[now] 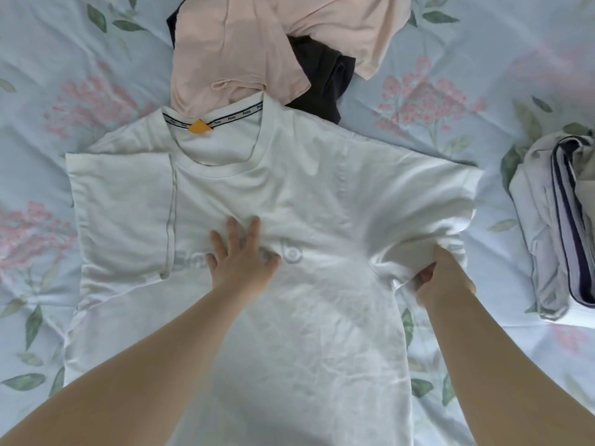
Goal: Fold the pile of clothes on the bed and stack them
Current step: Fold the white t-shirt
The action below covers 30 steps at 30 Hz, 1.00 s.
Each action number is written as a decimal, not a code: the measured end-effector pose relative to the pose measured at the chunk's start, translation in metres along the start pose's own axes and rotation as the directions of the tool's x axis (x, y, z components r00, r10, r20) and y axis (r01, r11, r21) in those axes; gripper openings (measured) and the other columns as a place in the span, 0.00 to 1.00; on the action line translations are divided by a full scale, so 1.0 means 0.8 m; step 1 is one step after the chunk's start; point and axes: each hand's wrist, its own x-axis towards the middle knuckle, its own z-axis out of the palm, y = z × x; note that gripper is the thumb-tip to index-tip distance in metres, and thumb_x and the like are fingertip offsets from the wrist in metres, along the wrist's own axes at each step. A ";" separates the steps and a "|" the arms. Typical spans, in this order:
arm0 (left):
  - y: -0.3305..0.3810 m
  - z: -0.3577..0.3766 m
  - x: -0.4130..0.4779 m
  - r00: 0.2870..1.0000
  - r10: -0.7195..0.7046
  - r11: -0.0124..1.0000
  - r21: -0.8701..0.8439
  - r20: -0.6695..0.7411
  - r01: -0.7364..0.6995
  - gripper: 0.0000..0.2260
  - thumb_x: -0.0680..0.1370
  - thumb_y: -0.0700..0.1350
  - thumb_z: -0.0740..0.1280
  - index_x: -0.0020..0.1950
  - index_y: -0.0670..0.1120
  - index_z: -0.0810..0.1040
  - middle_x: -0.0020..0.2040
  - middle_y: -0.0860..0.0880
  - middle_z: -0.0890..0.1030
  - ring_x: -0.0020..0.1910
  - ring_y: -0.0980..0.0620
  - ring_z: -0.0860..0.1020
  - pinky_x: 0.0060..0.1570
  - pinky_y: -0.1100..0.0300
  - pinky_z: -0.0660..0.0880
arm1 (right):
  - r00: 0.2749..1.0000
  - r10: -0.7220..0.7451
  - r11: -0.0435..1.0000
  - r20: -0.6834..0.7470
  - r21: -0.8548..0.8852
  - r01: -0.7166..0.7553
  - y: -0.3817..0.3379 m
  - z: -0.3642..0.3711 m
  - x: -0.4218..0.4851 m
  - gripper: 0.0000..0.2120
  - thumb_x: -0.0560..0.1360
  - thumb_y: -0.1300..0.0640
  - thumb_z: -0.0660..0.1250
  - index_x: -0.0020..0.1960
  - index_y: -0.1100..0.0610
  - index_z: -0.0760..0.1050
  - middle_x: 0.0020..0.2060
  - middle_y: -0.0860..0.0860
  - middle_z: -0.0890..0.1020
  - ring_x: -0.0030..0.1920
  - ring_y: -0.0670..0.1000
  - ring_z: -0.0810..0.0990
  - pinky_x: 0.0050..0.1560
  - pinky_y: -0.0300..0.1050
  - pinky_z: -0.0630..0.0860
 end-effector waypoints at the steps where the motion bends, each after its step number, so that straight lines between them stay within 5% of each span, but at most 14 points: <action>1: -0.001 0.000 0.000 1.000 -0.003 1.000 -0.017 -0.005 0.003 0.33 0.77 0.61 0.57 0.75 0.62 0.39 0.77 0.51 0.36 0.75 0.41 0.37 0.72 0.42 0.46 | 0.999 0.039 0.998 0.033 0.049 -0.041 -0.004 -0.003 0.000 0.12 0.72 0.56 0.73 0.53 0.56 0.75 0.46 0.52 0.81 0.43 0.51 0.81 0.39 0.48 0.80; 5: -0.004 -0.007 0.005 0.999 -0.003 0.991 -0.133 -0.044 -0.003 0.27 0.79 0.58 0.55 0.76 0.61 0.48 0.78 0.53 0.43 0.77 0.46 0.41 0.74 0.46 0.46 | 0.994 0.004 0.983 0.108 0.179 -0.023 -0.009 0.000 -0.009 0.07 0.75 0.57 0.67 0.53 0.54 0.74 0.41 0.49 0.77 0.39 0.47 0.77 0.38 0.40 0.75; 8: -0.010 -0.023 0.008 0.994 -0.028 0.916 -0.402 -0.102 -0.015 0.23 0.81 0.54 0.53 0.77 0.55 0.55 0.78 0.51 0.54 0.76 0.48 0.52 0.73 0.49 0.52 | 0.920 -0.356 0.930 0.167 0.164 0.330 -0.007 0.020 -0.034 0.05 0.75 0.63 0.65 0.46 0.54 0.72 0.35 0.47 0.72 0.34 0.45 0.72 0.39 0.38 0.70; 9: -0.011 -0.032 0.008 0.991 -0.080 0.841 -0.541 -0.111 0.007 0.23 0.82 0.54 0.53 0.76 0.54 0.57 0.77 0.51 0.58 0.75 0.48 0.57 0.71 0.51 0.57 | 0.823 -0.499 0.865 0.271 0.106 0.490 -0.006 0.029 -0.053 0.07 0.74 0.64 0.66 0.45 0.53 0.72 0.36 0.46 0.73 0.35 0.43 0.72 0.40 0.36 0.70; 11: -0.016 -0.050 0.009 0.976 -0.203 0.644 -0.762 -0.083 0.069 0.21 0.82 0.55 0.54 0.74 0.54 0.62 0.73 0.52 0.65 0.71 0.48 0.65 0.64 0.53 0.65 | 0.504 -0.607 0.577 0.615 -0.095 0.811 0.005 0.043 -0.087 0.08 0.73 0.64 0.68 0.46 0.52 0.73 0.44 0.43 0.77 0.42 0.41 0.74 0.46 0.33 0.70; 13: -0.020 -0.064 0.013 0.960 -0.280 0.494 -0.862 -0.032 0.115 0.17 0.81 0.57 0.54 0.66 0.53 0.70 0.67 0.50 0.73 0.66 0.48 0.71 0.61 0.52 0.68 | 0.222 -0.377 0.224 0.899 -0.145 0.964 0.024 0.050 -0.102 0.06 0.71 0.63 0.70 0.44 0.54 0.75 0.52 0.38 0.75 0.53 0.42 0.72 0.55 0.31 0.65; 14: -0.020 -0.069 0.015 0.957 -0.291 0.453 -0.882 -0.012 0.126 0.13 0.81 0.57 0.54 0.58 0.53 0.72 0.61 0.49 0.75 0.61 0.47 0.73 0.57 0.53 0.69 | 0.174 -0.242 0.134 0.955 -0.145 0.980 0.033 0.051 -0.103 0.06 0.70 0.61 0.71 0.45 0.54 0.76 0.54 0.37 0.74 0.58 0.41 0.69 0.60 0.32 0.62; 16: -0.014 -0.073 0.020 0.963 -0.271 0.417 -0.902 -0.002 0.116 0.12 0.81 0.57 0.54 0.47 0.53 0.72 0.51 0.47 0.76 0.49 0.48 0.74 0.48 0.55 0.69 | 0.228 -0.129 0.107 0.965 -0.215 0.971 0.047 0.050 -0.097 0.07 0.71 0.56 0.71 0.46 0.47 0.75 0.56 0.35 0.71 0.60 0.38 0.64 0.63 0.36 0.59; 19: 0.004 -0.063 0.026 0.985 -0.164 0.533 -0.845 -0.045 0.050 0.11 0.80 0.55 0.58 0.43 0.50 0.70 0.41 0.47 0.70 0.40 0.48 0.68 0.44 0.55 0.65 | 0.409 -0.283 0.119 0.867 -0.392 0.912 0.060 0.041 -0.078 0.07 0.73 0.54 0.69 0.50 0.47 0.74 0.52 0.39 0.72 0.57 0.43 0.68 0.54 0.37 0.61; 23: 0.027 -0.048 0.028 0.970 -0.208 0.680 -0.732 -0.126 0.050 0.20 0.75 0.45 0.68 0.66 0.51 0.68 0.48 0.52 0.72 0.40 0.52 0.73 0.40 0.61 0.69 | 0.592 -0.361 0.173 0.721 -0.572 0.802 0.078 0.017 -0.054 0.14 0.70 0.54 0.69 0.53 0.48 0.70 0.48 0.42 0.69 0.53 0.49 0.72 0.49 0.43 0.69; 25: 0.035 -0.050 0.028 0.965 -0.167 0.706 -0.708 -0.200 -0.024 0.21 0.75 0.39 0.64 0.67 0.53 0.68 0.43 0.54 0.73 0.41 0.50 0.75 0.36 0.61 0.68 | 0.636 -0.341 0.191 0.692 -0.612 0.768 0.084 0.007 -0.048 0.17 0.68 0.52 0.72 0.50 0.47 0.65 0.43 0.40 0.67 0.47 0.47 0.73 0.39 0.40 0.69; 30: 0.034 -0.055 0.015 0.888 -0.183 0.959 -0.277 -0.422 0.066 0.25 0.71 0.31 0.61 0.63 0.53 0.70 0.66 0.45 0.66 0.57 0.43 0.67 0.50 0.58 0.61 | 0.668 -0.283 0.251 0.688 -0.619 0.744 0.093 -0.004 -0.035 0.18 0.67 0.49 0.73 0.49 0.49 0.66 0.43 0.42 0.74 0.43 0.42 0.74 0.34 0.37 0.66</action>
